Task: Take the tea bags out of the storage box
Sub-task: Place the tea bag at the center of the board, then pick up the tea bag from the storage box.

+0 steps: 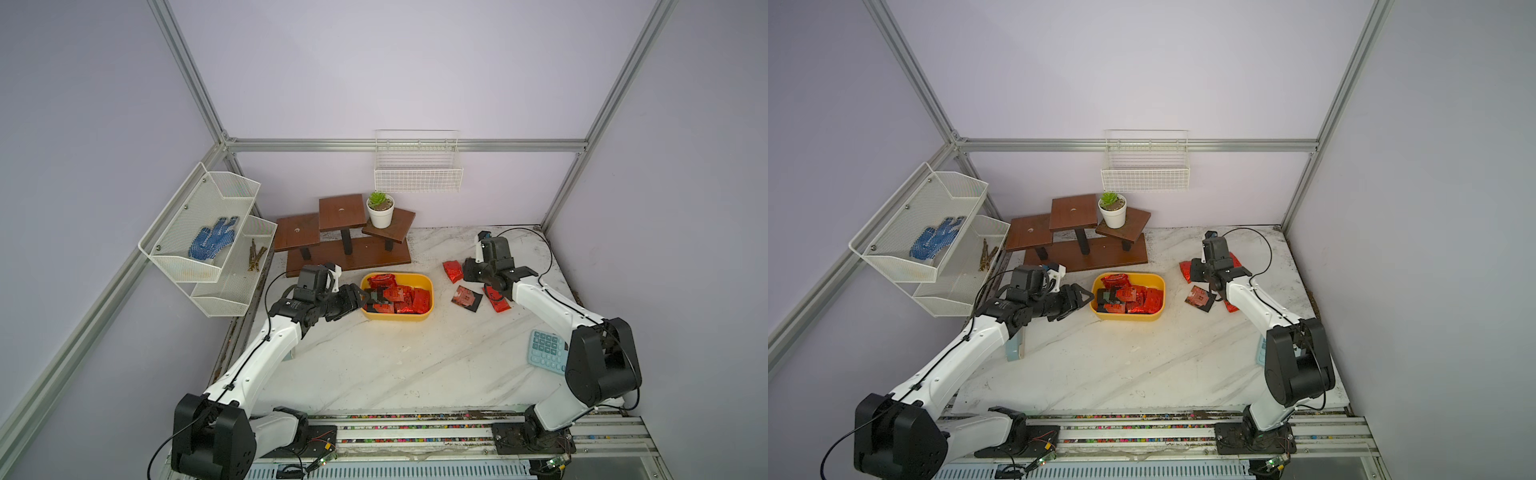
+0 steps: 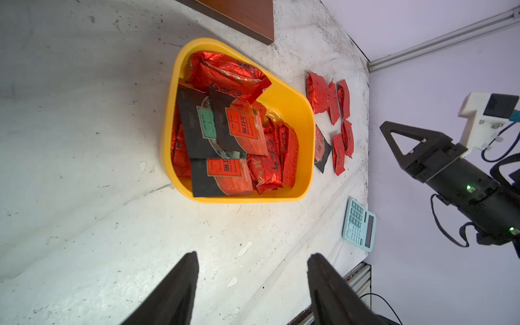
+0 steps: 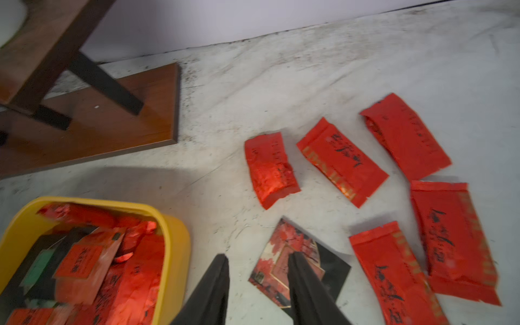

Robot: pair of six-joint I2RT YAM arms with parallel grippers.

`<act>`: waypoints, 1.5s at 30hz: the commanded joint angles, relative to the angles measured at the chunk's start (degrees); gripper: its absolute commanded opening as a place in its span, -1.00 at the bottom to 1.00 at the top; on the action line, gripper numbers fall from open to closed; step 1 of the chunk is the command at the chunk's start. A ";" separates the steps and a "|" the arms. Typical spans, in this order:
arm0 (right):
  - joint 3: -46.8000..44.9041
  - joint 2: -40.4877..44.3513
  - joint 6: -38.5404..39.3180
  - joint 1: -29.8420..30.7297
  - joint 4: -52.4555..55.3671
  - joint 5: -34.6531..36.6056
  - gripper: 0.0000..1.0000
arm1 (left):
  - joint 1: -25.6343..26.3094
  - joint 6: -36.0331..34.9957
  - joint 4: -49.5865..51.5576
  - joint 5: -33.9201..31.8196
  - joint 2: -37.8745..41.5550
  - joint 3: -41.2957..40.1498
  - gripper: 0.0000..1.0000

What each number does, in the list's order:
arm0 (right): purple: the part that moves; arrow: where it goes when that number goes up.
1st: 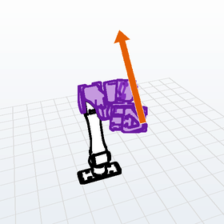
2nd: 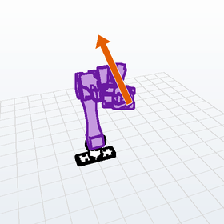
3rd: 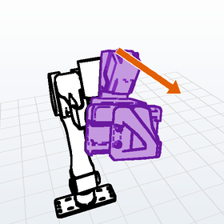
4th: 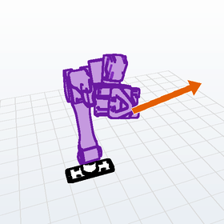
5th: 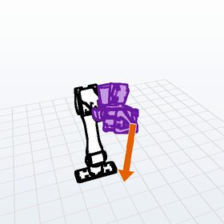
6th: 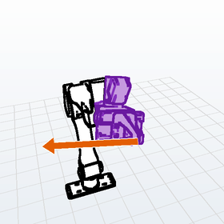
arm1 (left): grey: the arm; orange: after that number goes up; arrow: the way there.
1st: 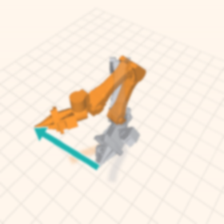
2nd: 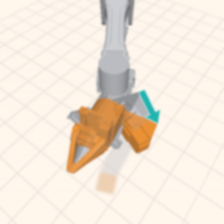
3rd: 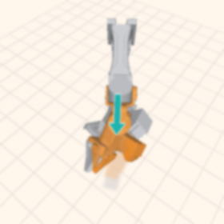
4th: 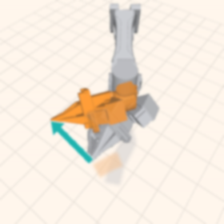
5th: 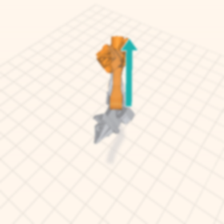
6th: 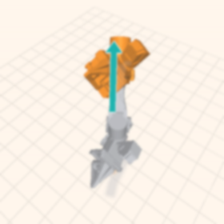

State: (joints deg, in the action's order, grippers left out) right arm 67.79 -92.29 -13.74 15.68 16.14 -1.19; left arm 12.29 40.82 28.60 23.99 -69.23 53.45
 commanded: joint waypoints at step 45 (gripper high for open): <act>29.32 -35.59 3.65 15.58 -6.72 -21.48 -0.23 | -8.79 -0.45 0.84 4.05 8.24 -11.61 0.32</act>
State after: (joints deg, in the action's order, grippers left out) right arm 95.31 -126.52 -10.04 30.68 7.97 -23.49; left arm 3.81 40.88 30.94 26.89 -61.14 42.35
